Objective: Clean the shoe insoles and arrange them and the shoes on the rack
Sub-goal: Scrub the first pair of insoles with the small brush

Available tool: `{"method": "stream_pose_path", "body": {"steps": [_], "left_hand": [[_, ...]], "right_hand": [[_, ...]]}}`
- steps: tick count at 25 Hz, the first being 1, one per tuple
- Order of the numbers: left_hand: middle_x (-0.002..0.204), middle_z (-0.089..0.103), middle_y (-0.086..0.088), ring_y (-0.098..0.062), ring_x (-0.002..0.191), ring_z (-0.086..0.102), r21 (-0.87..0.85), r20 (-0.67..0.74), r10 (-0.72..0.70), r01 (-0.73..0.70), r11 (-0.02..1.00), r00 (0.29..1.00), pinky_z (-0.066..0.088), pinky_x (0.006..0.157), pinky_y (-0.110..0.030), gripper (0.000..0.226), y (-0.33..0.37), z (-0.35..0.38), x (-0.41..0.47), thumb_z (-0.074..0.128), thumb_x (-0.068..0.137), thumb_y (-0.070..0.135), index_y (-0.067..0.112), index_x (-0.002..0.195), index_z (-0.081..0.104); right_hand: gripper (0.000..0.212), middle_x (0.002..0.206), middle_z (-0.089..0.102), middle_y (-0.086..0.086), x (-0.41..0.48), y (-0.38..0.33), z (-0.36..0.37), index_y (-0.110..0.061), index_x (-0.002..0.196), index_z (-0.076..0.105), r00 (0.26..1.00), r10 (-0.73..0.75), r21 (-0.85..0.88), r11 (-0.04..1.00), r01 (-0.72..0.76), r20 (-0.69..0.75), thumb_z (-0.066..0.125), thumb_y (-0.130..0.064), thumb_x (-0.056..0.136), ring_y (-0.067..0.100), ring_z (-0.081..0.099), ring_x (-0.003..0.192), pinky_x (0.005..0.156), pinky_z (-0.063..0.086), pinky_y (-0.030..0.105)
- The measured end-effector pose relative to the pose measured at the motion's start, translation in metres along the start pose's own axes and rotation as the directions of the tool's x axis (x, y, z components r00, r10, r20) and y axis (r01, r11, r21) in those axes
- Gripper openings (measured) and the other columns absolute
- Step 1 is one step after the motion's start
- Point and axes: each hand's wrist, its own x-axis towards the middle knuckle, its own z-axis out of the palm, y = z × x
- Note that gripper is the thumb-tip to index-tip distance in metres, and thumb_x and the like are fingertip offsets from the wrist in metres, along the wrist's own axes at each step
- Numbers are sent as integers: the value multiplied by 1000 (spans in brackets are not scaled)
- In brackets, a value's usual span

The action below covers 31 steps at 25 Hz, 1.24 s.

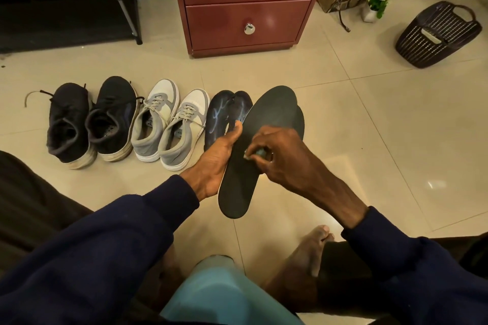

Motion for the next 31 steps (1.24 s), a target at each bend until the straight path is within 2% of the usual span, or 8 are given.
{"method": "stream_pose_path", "body": {"steps": [4, 8, 10, 15, 20, 23, 26, 31], "left_hand": [[129, 68, -19, -34, 105, 70, -7, 43, -45, 45, 999, 998, 51, 102, -53, 55, 0, 3, 1, 43, 107, 51, 11, 142, 59], [113, 71, -14, -27, 98, 71, 14, -28, -57, 57, 998, 998, 56, 93, -41, 50, -1, -5, 1, 55, 102, 51, 10, 125, 70], [111, 71, -15, -27, 96, 72, 7, -28, -61, 61, 998, 998, 57, 91, -41, 49, -3, -6, 2, 54, 103, 50, 10, 125, 70], [134, 64, -23, -37, 111, 65, -7, 86, -78, 79, 997, 993, 51, 99, -51, 57, -2, 4, 0, 42, 108, 50, 9, 145, 56], [119, 70, -15, -28, 100, 71, 20, -39, -68, 69, 997, 997, 57, 91, -42, 53, -4, -9, 2, 54, 103, 48, 9, 137, 63], [121, 70, -19, -32, 98, 71, -15, -14, -67, 67, 998, 998, 59, 88, -46, 54, -4, -4, 1, 46, 107, 47, 8, 141, 60], [132, 65, -23, -37, 110, 66, -47, 29, -57, 59, 997, 998, 51, 100, -51, 58, -4, -1, 1, 39, 109, 49, 7, 142, 59], [135, 68, -10, -27, 117, 69, 46, -63, 35, -32, 998, 997, 53, 101, -44, 55, -1, -5, 3, 40, 106, 57, 19, 138, 64]], "right_hand": [[14, 97, 68, 13, 2, 19, -6, -6, 96, 75, 926, 133, -129, 973, -189, -353, 75, -3, 82, 28, 64, 88, 79, 54, 35], [15, 100, 70, 2, -7, -15, 11, -12, 100, 77, 999, -30, 90, 995, 32, -28, 77, -12, 85, 10, 64, 89, 80, 55, 19], [13, 98, 70, 1, -3, -15, 5, -13, 98, 78, 998, -48, 103, 994, 43, 49, 77, -11, 84, 9, 64, 86, 77, 53, 15], [13, 98, 69, 14, 3, 20, -10, -7, 96, 75, 919, 160, -146, 964, -224, -359, 74, -3, 83, 29, 66, 87, 79, 51, 30], [15, 100, 69, 2, -7, -14, 12, -12, 100, 77, 997, -18, 89, 996, 12, 72, 77, -13, 85, 6, 60, 87, 76, 47, 6], [12, 97, 69, 8, 1, 4, -3, -9, 96, 78, 995, 64, -23, 998, -66, -75, 76, -7, 84, 15, 63, 84, 74, 51, 17], [14, 100, 69, 14, 0, 23, -12, -7, 98, 76, 947, 200, -130, 963, -238, -252, 75, -6, 84, 26, 65, 88, 78, 48, 25], [14, 97, 69, 2, -8, -3, 11, -12, 98, 78, 992, -36, 50, 998, 30, 121, 77, -13, 84, 10, 62, 84, 74, 51, 15]]}}
